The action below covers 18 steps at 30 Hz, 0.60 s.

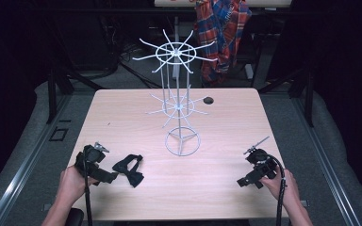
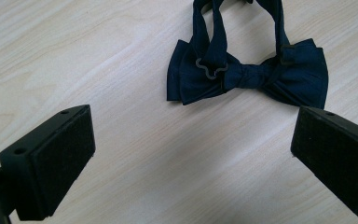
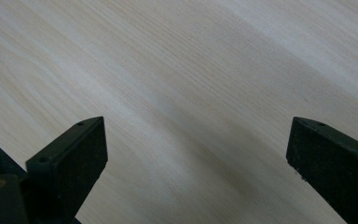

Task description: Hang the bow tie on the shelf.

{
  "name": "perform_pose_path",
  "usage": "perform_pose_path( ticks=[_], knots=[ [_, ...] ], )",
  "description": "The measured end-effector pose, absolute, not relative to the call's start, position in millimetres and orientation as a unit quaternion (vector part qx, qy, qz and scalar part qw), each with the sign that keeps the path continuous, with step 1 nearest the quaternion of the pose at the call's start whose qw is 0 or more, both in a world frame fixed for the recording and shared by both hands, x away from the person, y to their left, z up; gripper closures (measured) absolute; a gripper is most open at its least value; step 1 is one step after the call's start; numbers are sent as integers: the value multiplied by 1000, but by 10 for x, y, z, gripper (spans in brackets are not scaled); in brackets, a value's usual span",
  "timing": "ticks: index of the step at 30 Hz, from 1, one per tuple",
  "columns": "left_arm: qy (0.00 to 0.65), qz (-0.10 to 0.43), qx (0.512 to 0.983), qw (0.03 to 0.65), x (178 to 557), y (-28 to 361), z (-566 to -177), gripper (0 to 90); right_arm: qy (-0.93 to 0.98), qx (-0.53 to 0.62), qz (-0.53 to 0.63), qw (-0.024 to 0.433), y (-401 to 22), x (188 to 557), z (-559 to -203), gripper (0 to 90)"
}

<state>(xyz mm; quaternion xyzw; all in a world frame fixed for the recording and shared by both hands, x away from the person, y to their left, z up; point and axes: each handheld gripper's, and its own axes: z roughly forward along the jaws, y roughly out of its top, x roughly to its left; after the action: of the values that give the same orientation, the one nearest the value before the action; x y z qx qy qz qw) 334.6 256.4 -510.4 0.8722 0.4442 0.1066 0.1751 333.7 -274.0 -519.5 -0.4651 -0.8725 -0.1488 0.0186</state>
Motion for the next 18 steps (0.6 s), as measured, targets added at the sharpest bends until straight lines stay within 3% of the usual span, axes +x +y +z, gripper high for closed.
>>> perform_pose_path(
  ticks=[18],
  knots=[
    [442, 110, 873, 175, 3347, 2498, -5093, 0, -871, -468, -149, 21, -2731, 3336, -5192, 54]
  ],
)
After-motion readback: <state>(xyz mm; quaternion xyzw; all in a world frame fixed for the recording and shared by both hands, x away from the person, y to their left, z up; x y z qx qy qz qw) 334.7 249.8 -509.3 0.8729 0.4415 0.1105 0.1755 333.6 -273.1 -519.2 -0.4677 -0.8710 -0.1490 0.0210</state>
